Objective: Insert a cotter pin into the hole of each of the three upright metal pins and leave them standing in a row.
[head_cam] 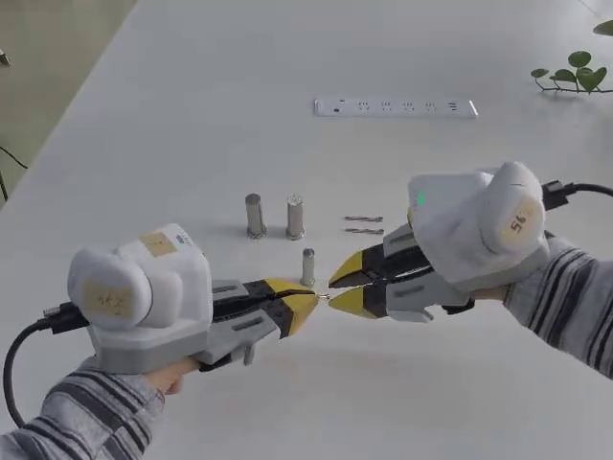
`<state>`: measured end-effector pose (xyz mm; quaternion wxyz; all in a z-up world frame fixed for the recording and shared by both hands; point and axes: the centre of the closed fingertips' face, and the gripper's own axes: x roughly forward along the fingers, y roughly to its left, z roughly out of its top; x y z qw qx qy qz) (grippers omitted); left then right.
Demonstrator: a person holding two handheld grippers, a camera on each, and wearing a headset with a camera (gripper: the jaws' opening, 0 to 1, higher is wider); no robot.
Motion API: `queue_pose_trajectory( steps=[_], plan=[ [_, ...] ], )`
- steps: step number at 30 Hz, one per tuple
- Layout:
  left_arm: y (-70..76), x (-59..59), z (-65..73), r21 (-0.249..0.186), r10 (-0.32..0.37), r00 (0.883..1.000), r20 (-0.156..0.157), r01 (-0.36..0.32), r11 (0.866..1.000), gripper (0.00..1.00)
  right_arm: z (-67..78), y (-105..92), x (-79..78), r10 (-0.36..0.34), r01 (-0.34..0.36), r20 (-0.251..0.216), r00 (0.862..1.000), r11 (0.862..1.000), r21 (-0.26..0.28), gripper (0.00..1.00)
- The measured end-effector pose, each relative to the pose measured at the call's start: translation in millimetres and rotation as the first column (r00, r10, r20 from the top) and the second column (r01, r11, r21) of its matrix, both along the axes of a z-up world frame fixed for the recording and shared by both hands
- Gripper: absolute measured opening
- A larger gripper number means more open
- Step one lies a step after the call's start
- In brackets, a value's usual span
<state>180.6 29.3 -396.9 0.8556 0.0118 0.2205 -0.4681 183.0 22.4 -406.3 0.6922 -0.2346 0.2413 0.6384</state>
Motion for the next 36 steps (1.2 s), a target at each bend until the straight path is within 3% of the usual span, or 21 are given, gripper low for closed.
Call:
queue_pose_trajectory(
  steps=[4, 12, 19, 25, 36],
  plan=[
    [-1.6, -5.8, 1.1, 0.010, -0.053, 0.998, 0.022, 0.053, 0.999, 0.00, -0.7, -1.1, -6.6, -0.011, 0.014, -0.094, 0.996, 0.999, 0.037, 0.06],
    [-4.8, -14.9, 6.3, 0.020, -0.139, 0.989, 0.055, 0.138, 0.990, 0.00, -4.6, 0.1, -20.3, -0.004, 0.017, -0.180, 0.984, 0.997, 0.073, 0.05],
    [-8.5, -23.0, 8.6, 0.025, -0.189, 0.980, 0.058, 0.188, 0.982, 0.00, -0.1, 3.9, -29.6, 0.022, -0.004, -0.192, 0.981, 0.995, 0.098, 0.02],
    [-9.6, -24.7, 9.0, 0.019, -0.191, 0.980, 0.053, 0.191, 0.981, 0.00, -0.6, 3.9, -31.8, 0.041, -0.022, -0.194, 0.980, 0.995, 0.098, 0.00],
    [-8.6, -23.8, 7.9, 0.020, -0.180, 0.982, 0.049, 0.179, 0.984, 0.00, 2.7, 2.1, -30.5, 0.101, -0.098, -0.100, 0.990, 0.995, 0.028, 0.00]
  ],
)
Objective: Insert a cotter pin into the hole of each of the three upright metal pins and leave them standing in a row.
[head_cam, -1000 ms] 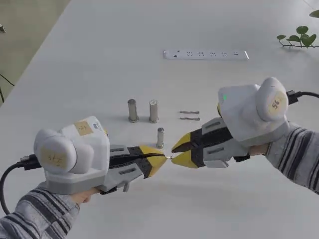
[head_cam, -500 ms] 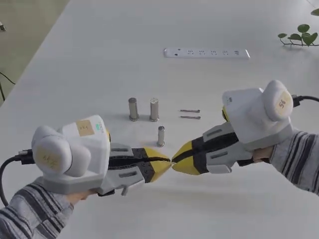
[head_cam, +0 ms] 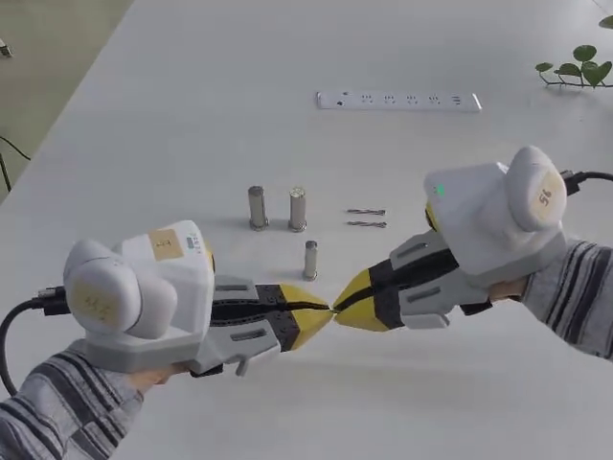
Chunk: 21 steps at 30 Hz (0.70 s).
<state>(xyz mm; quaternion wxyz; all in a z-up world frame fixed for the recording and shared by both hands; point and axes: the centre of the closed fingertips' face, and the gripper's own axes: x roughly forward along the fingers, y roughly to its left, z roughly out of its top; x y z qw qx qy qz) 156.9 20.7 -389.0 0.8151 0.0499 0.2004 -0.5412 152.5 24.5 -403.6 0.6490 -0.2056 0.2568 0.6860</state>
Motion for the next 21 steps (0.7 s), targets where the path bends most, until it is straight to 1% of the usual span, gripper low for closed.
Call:
queue_pose_trajectory(
  steps=[6, 7, 9, 11, 12, 15, 16, 18, 21],
  plan=[
    [0.0, 2.8, 0.5, -0.007, 0.012, 1.000, 0.003, -0.012, 1.000, 0.00, 0.6, -0.6, 3.0, 0.032, -0.030, 0.063, 0.997, 0.999, -0.026, 0.00],
    [-0.3, 2.6, 0.3, -0.007, 0.011, 1.000, 0.002, -0.011, 1.000, 0.00, 0.2, -1.0, 2.7, 0.036, -0.034, 0.066, 0.997, 0.999, -0.031, 0.00],
    [-0.4, 2.9, 0.1, -0.006, 0.013, 1.000, 0.004, -0.013, 1.000, 0.00, -0.6, -1.7, 3.6, 0.055, -0.051, 0.096, 0.994, 0.998, -0.045, 0.00],
    [-1.3, 3.0, -1.1, 0.000, 0.010, 1.000, 0.016, -0.010, 1.000, 0.00, -2.5, -3.5, 7.1, 0.064, -0.058, 0.107, 0.992, 0.997, -0.059, 0.00],
    [-1.8, 3.5, -1.7, 0.005, 0.011, 1.000, 0.024, -0.012, 1.000, 0.00, -3.7, -4.0, 9.6, 0.073, -0.065, 0.125, 0.989, 0.995, -0.071, 0.00],
    [-2.3, 7.5, -5.2, 0.025, 0.027, 0.999, 0.043, -0.028, 0.999, 0.01, -6.2, -5.1, 9.1, 0.089, -0.076, 0.144, 0.986, 0.993, -0.094, 0.00],
    [-2.2, 9.6, -6.6, 0.032, 0.036, 0.998, 0.050, -0.037, 0.999, 0.01, -7.6, -6.3, 10.4, 0.087, -0.072, 0.152, 0.984, 0.992, -0.105, 0.00],
    [-2.2, 11.6, -8.9, 0.044, 0.047, 0.998, 0.052, -0.049, 0.998, 0.01, -10.4, -9.8, 13.1, 0.094, -0.070, 0.172, 0.981, 0.988, -0.137, 0.00],
    [0.1, 17.1, -10.3, 0.054, 0.076, 0.995, 0.063, -0.080, 0.995, 0.03, -17.9, -16.4, 20.4, 0.079, -0.045, 0.187, 0.979, 0.983, -0.181, 0.00]
  ],
)
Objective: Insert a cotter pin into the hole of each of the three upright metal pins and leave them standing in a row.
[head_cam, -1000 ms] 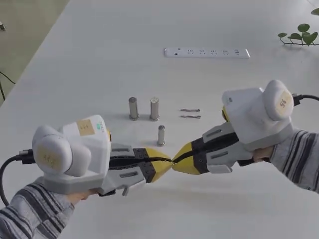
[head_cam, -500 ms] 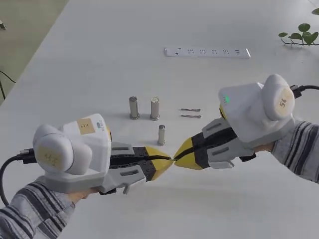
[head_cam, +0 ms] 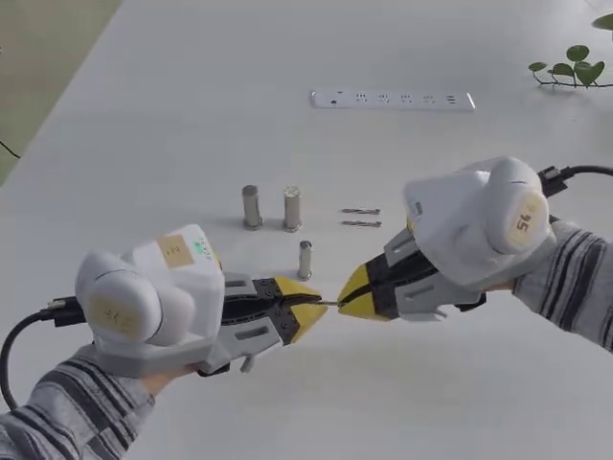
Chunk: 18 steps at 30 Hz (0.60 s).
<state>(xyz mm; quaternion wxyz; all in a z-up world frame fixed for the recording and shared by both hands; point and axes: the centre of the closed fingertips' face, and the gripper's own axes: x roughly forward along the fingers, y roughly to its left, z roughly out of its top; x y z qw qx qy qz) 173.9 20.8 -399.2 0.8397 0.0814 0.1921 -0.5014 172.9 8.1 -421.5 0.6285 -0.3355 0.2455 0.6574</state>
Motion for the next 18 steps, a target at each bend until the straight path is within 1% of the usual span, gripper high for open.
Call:
queue_pose_trajectory(
  steps=[2, 6, 7, 8, 9, 11, 12, 13, 14, 16, 18],
  plan=[
    [2.2, 4.5, -0.3, 0.002, 0.026, 1.000, 0.007, -0.026, 1.000, 0.06, -3.2, -3.2, 5.1, -0.026, 0.026, 0.001, 1.000, 1.000, -0.012, 0.00],
    [8.2, 13.8, -2.7, 0.002, 0.089, 0.996, 0.010, -0.089, 0.996, 0.09, -8.7, -9.1, 15.3, -0.085, 0.085, -0.003, 0.996, 0.996, -0.041, 0.00],
    [9.2, 15.2, -2.9, 0.002, 0.099, 0.995, 0.012, -0.099, 0.995, 0.10, -11.2, -11.9, 19.1, -0.103, 0.103, 0.001, 0.995, 0.993, -0.060, 0.00],
    [11.4, 18.3, -3.9, 0.003, 0.117, 0.993, 0.022, -0.117, 0.993, 0.12, -12.4, -13.4, 23.1, -0.118, 0.118, 0.012, 0.993, 0.991, -0.069, 0.00],
    [12.7, 20.3, -4.5, 0.002, 0.131, 0.991, 0.024, -0.131, 0.991, 0.13, -14.0, -15.0, 27.6, -0.136, 0.137, 0.018, 0.991, 0.987, -0.079, 0.00],
    [15.7, 25.9, -5.7, -0.014, 0.173, 0.985, 0.023, -0.173, 0.985, 0.16, -16.0, -15.6, 34.1, -0.161, 0.162, 0.016, 0.987, 0.984, -0.081, 0.00],
    [18.7, 30.3, -6.2, -0.023, 0.210, 0.977, 0.027, -0.210, 0.977, 0.16, -16.5, -15.6, 35.4, -0.165, 0.166, 0.016, 0.986, 0.983, -0.080, 0.00],
    [20.0, 31.6, -7.6, -0.012, 0.219, 0.975, 0.033, -0.219, 0.976, 0.15, -18.3, -16.1, 38.7, -0.177, 0.177, 0.012, 0.984, 0.981, -0.082, 0.00],
    [21.8, 34.2, -9.6, -0.008, 0.240, 0.970, 0.035, -0.239, 0.971, 0.16, -19.6, -16.6, 41.0, -0.187, 0.188, 0.011, 0.982, 0.978, -0.087, 0.00],
    [22.2, 36.9, -11.5, -0.008, 0.254, 0.966, 0.040, -0.254, 0.967, 0.17, -22.4, -16.8, 46.7, -0.207, 0.207, 0.013, 0.978, 0.974, -0.094, 0.00],
    [23.7, 40.6, -15.0, 0.005, 0.275, 0.961, 0.045, -0.275, 0.961, 0.17, -24.7, -16.2, 50.9, -0.226, 0.225, 0.009, 0.974, 0.969, -0.100, 0.00]
  ],
)
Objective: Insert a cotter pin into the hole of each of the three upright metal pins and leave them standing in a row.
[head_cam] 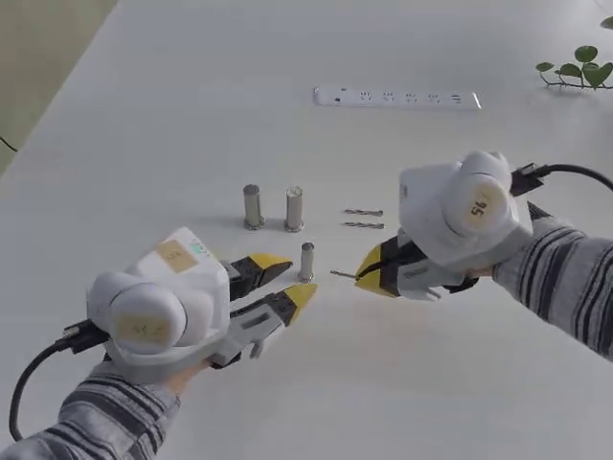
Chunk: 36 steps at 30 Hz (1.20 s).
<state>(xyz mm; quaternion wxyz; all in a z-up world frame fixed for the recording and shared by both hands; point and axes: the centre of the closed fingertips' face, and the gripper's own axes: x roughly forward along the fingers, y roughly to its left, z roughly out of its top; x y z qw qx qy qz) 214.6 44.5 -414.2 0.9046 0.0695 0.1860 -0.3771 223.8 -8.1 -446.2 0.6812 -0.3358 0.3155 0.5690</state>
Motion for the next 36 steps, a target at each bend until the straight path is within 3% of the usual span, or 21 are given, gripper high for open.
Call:
queue_pose_trajectory(
  steps=[6, 15, 27, 32, 36],
  plan=[
    [2.4, 13.8, -11.1, 0.063, 0.048, 0.999, 0.021, -0.049, 0.997, 0.20, -1.8, 5.4, 8.2, -0.035, 0.035, -0.005, 0.999, 0.999, -0.006, 0.00],
    [0.2, 30.1, -32.5, 0.131, 0.088, 0.996, 0.013, -0.089, 0.987, 0.22, 3.4, 13.2, 14.7, -0.051, 0.051, 0.003, 0.999, 0.999, 0.006, 0.00],
    [-8.4, 48.6, -45.2, 0.093, 0.134, 0.991, -0.028, -0.131, 0.987, 0.15, -1.5, 17.8, 19.6, -0.060, 0.060, -0.015, 0.998, 0.998, 0.003, 0.00],
    [-8.3, 49.4, -51.7, 0.093, 0.141, 0.989, -0.054, -0.136, 0.986, 0.12, -3.3, 18.2, 19.4, -0.063, 0.063, -0.021, 0.998, 0.998, 0.001, 0.00],
    [-10.0, 49.1, -49.8, 0.088, 0.138, 0.989, -0.048, -0.133, 0.987, 0.08, -3.7, 18.3, 20.5, -0.064, 0.064, -0.019, 0.998, 0.998, 0.001, 0.00]
  ],
)
